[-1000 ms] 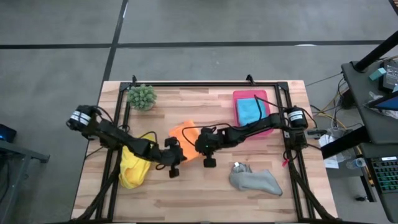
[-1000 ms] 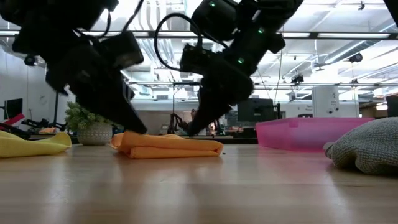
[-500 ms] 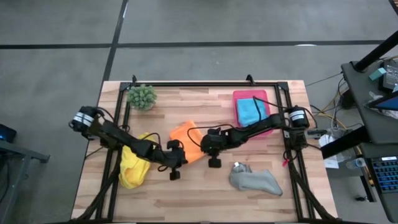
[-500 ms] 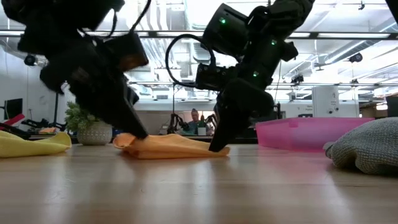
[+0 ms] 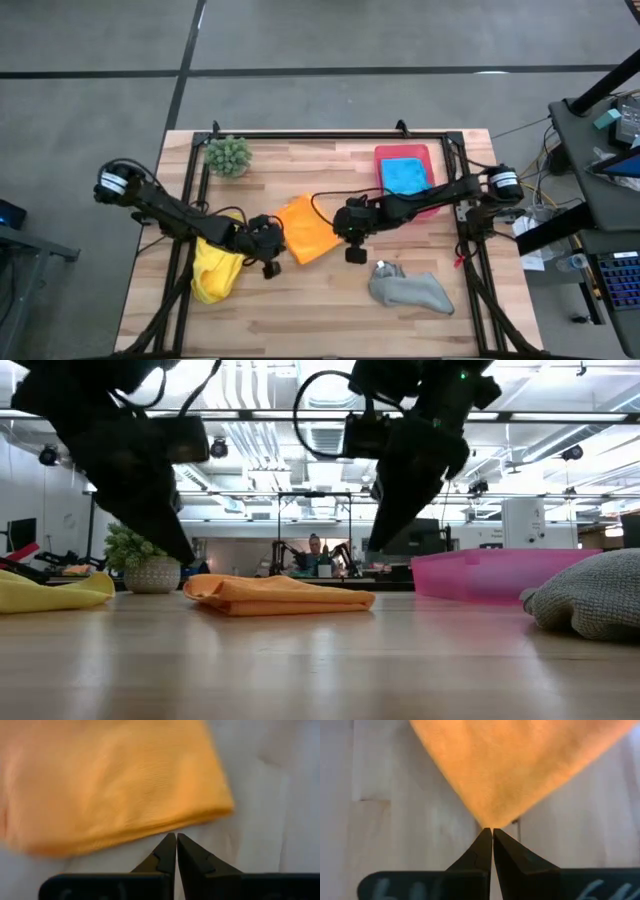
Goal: Fold microfiber towels
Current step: Put the orange microfiber cloth into the pink bin
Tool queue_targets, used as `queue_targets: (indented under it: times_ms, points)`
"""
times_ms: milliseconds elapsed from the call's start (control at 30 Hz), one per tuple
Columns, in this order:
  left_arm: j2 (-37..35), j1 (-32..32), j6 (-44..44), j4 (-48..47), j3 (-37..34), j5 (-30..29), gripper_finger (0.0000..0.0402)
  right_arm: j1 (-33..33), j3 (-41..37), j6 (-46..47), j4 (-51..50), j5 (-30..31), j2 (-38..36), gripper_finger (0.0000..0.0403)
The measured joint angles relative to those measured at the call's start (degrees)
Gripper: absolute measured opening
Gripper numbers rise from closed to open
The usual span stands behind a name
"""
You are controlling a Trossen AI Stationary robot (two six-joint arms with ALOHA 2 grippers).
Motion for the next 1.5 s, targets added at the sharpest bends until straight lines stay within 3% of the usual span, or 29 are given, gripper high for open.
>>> queue_targets:
  times_ms: [167, 267, 433, 567, 733, 867, 1000, 1500]
  points:
    - [0.0, 1.4, -24.4, 0.2, -0.5, 2.0, 0.0001, -2.6, 0.0, 8.2, -1.2, -2.4, -2.5, 0.0011]
    - [0.0, 1.4, -31.4, 1.2, -0.5, 3.2, 0.0001, -5.3, 0.0, 9.9, -1.0, -6.0, -2.7, 0.0027]
    - [-0.1, 1.4, -41.6, 2.3, -0.5, 5.2, 0.0011, -9.6, 0.0, 11.0, 1.1, -6.6, -0.9, 0.0085]
    - [0.2, 1.4, -52.1, 2.1, -0.5, 6.7, 0.0056, -12.2, 0.0, 10.9, 2.9, -9.8, 0.7, 0.0147]
    - [1.2, 2.9, -61.9, 1.3, -0.7, 6.9, 0.0142, -13.7, 0.0, 9.5, 6.3, -12.0, 1.6, 0.0223]
    - [3.4, 5.3, -65.2, 1.8, -0.7, 6.1, 0.0204, -13.7, 0.0, 8.8, 8.8, -12.0, 1.6, 0.0268]
    - [6.6, 8.0, -65.5, 4.9, -0.7, 6.3, 0.0234, -13.8, -0.2, 8.9, 11.1, -12.0, 1.6, 0.0298]
    - [11.2, 10.5, -64.1, 12.8, -0.6, 4.6, 0.0239, -14.9, 0.0, 9.9, 18.8, -12.1, 10.4, 0.0321]
